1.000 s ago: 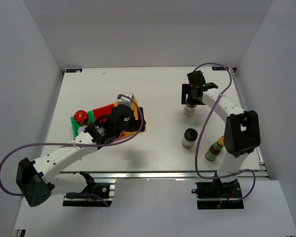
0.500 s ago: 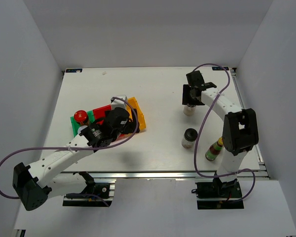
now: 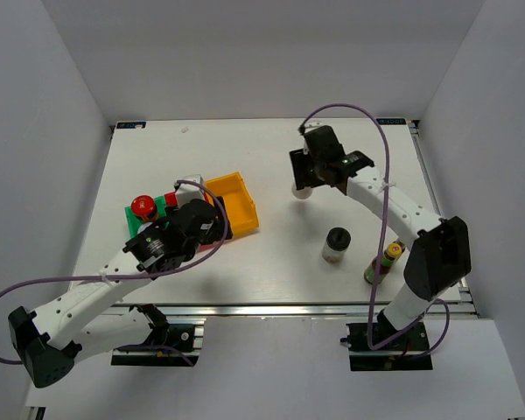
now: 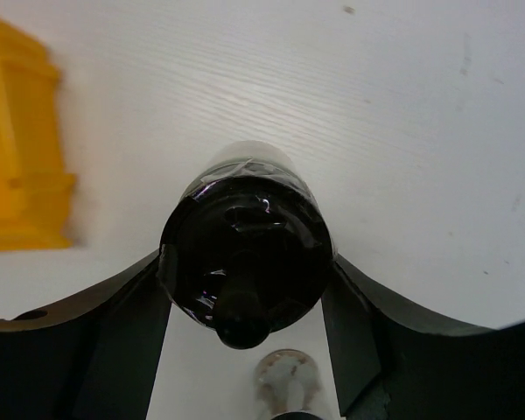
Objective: Organize the condiment bottles
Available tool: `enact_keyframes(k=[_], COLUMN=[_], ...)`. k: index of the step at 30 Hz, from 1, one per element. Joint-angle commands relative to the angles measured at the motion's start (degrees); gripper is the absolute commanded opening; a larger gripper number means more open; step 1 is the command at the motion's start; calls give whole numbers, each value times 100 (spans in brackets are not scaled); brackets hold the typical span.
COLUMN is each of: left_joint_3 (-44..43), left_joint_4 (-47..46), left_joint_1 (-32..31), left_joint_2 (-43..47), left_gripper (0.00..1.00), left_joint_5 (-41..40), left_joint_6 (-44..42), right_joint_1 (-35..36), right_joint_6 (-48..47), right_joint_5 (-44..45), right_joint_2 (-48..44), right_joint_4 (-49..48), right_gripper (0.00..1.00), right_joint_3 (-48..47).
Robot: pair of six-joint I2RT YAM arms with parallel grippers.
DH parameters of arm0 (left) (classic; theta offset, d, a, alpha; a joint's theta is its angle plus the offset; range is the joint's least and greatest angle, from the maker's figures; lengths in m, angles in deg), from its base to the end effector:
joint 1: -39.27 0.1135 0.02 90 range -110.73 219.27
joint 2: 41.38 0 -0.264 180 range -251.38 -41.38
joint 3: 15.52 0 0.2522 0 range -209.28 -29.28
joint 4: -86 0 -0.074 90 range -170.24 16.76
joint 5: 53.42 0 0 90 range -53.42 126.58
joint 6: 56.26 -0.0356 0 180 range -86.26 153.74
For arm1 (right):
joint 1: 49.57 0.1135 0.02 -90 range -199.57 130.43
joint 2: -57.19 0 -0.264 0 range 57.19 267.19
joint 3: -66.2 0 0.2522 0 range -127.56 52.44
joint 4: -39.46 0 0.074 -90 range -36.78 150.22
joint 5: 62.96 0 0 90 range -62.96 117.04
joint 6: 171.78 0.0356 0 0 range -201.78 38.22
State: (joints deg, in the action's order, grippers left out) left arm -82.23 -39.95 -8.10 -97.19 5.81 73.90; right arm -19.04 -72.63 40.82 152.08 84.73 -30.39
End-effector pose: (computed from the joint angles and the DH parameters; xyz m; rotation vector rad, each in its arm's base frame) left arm 0.1459 -0.1316 0.3080 -0.1230 2.2043 -0.2213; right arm 0.3258 0.1823 0.3092 -0.3098 2.2844 0.0735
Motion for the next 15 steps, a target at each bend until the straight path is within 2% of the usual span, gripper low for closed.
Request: enact_keyframes(k=[1,9,15], left_joint_3=[-58,-110,-225], left_joint_4=[435,1049,2605], left_joint_1=[-17,-17,-17], left_joint_2=[228,764,1037], left_gripper=[98,98,98], left_joint_5=[-377,-701,-1633], left_joint_6=[290,887,2652], right_joint_1=[515,2009,2765], right_joint_6=[-238,-519,-827], right_joint_5=[-226,-306,-288], right_joint_2=[-357,-7,853], right_joint_4=[-303,-575,-847], right_gripper=[31,31,29], right_joint_3=[-400,-1199,-2279])
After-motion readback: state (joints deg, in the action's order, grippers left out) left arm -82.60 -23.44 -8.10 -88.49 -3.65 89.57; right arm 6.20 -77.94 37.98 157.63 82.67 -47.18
